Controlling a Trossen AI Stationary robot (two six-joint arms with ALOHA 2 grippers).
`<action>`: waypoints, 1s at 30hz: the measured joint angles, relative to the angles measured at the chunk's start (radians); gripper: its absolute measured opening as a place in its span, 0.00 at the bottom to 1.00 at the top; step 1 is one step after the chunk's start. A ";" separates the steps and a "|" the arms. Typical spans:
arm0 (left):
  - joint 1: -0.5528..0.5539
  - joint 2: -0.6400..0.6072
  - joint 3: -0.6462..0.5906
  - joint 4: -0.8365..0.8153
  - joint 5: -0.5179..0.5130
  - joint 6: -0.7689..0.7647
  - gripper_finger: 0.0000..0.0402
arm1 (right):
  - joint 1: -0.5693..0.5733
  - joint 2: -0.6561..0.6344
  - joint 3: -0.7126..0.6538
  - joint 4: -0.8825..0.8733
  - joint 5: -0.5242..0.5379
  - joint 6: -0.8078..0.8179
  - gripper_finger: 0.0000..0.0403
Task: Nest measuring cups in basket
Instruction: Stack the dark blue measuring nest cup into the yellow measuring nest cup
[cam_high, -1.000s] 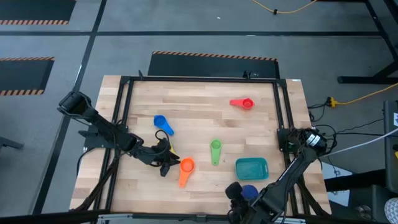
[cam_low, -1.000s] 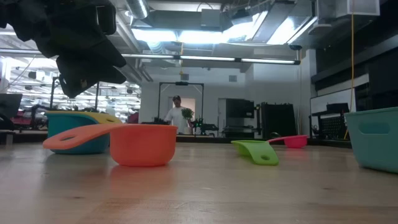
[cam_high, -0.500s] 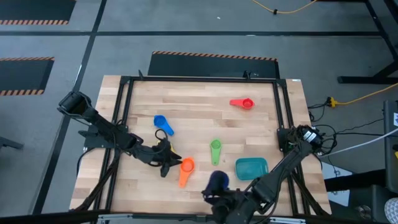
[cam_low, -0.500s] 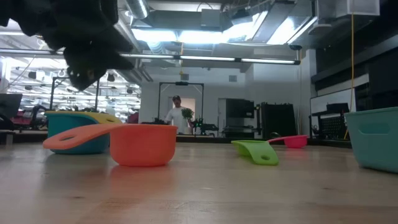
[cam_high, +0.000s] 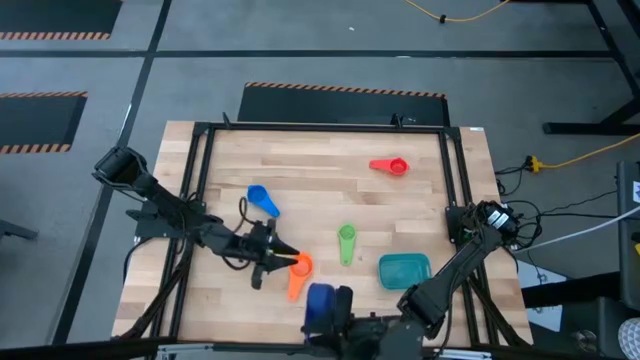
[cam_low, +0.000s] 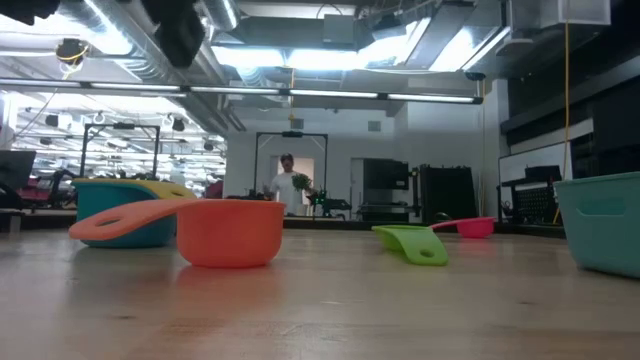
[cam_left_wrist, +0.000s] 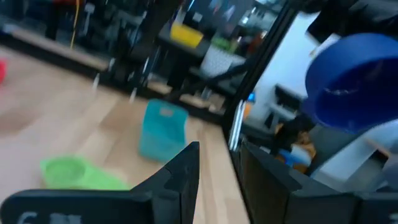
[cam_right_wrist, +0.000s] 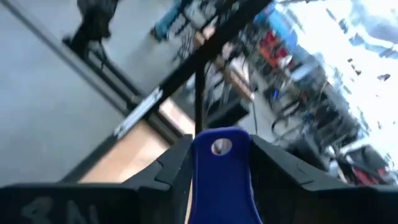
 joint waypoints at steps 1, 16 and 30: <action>0.000 0.000 0.000 0.025 0.000 0.014 0.28 | 0.000 0.000 0.000 0.037 -0.005 -0.027 0.36; -0.008 0.000 0.000 0.233 0.083 0.138 0.28 | -0.062 0.000 0.000 0.248 -0.072 -0.249 0.36; -0.066 0.000 0.000 0.317 0.154 0.140 0.28 | -0.154 0.000 0.000 0.248 -0.290 -0.216 0.36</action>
